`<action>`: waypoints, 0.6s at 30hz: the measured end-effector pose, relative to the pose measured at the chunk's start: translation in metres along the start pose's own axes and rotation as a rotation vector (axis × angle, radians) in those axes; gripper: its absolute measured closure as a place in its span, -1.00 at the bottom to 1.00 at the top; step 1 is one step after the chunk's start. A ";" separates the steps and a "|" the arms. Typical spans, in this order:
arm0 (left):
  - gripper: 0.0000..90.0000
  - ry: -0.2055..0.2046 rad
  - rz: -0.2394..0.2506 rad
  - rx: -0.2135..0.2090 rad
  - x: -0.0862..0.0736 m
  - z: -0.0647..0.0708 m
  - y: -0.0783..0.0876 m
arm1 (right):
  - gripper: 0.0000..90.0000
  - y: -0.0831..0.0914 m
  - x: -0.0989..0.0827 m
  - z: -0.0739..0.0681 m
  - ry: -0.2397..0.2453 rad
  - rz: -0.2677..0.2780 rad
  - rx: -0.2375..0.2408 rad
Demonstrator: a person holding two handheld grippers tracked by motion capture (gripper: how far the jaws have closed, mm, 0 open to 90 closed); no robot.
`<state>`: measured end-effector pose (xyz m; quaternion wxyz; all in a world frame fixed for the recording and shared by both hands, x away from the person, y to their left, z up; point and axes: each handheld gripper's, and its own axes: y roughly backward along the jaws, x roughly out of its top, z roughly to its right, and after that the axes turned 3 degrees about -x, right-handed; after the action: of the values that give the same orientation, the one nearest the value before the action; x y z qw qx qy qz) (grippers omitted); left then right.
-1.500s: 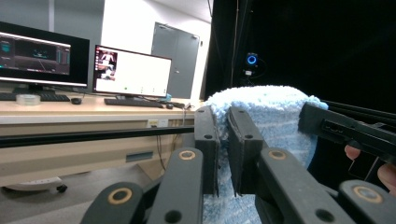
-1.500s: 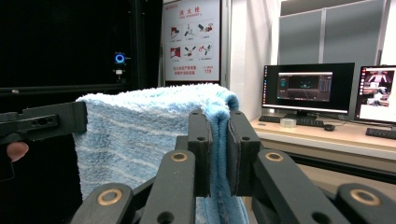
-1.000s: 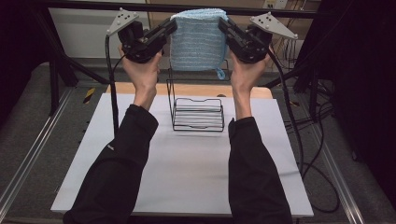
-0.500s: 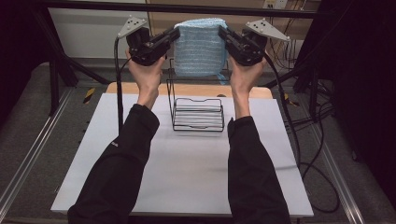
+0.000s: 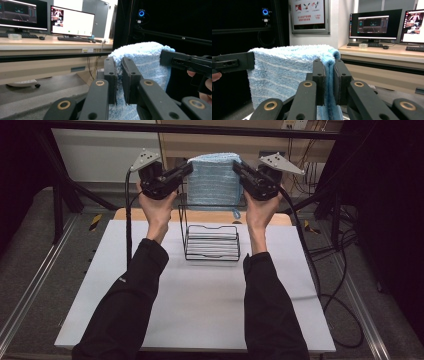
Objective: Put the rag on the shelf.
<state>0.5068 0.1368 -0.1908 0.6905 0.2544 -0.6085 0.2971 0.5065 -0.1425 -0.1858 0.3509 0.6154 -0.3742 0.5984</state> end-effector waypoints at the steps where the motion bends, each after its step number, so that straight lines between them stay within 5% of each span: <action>1: 0.83 -0.001 -0.003 -0.003 -0.002 0.000 0.000 | 0.83 0.000 -0.002 0.000 0.003 -0.004 0.001; 18: 0.83 -0.010 -0.056 -0.038 -0.030 0.003 0.006 | 0.83 0.014 -0.031 0.003 -0.016 -0.045 0.014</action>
<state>0.4981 0.1361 -0.2206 0.7002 0.2595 -0.6102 0.2648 0.4956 -0.1501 -0.2175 0.3567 0.6308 -0.3590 0.5881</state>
